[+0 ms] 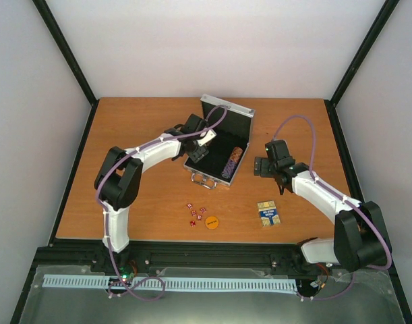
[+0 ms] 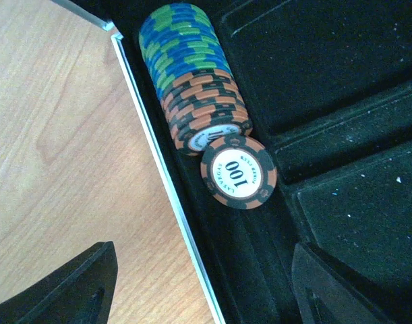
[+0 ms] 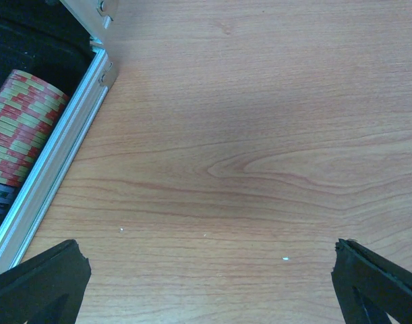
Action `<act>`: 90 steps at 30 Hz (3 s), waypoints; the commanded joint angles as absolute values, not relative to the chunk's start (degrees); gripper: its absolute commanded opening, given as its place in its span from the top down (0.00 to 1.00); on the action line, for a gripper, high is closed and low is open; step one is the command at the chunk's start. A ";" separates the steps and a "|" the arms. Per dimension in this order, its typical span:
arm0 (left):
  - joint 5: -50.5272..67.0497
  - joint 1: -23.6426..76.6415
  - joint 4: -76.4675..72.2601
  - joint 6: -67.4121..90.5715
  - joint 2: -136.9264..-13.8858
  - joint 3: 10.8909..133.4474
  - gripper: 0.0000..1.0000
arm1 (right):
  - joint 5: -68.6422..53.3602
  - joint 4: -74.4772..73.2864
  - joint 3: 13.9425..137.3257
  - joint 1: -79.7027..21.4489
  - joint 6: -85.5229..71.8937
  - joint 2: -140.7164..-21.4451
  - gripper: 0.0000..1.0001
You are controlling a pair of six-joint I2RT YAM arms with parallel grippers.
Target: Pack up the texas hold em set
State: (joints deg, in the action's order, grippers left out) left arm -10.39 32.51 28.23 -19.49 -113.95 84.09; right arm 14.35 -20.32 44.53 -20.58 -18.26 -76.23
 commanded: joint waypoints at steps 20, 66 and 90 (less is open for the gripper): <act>-7.78 29.53 27.33 -20.74 -120.34 87.99 0.24 | 15.51 -19.49 43.69 -19.95 -18.03 -76.49 0.00; -10.79 29.27 25.55 -15.66 -119.31 91.28 0.00 | 13.72 -19.55 42.69 -19.42 -17.30 -75.82 0.00; -4.83 29.27 33.72 -3.10 -95.24 82.38 0.00 | 9.44 -51.51 47.27 -33.36 -32.28 -73.25 0.00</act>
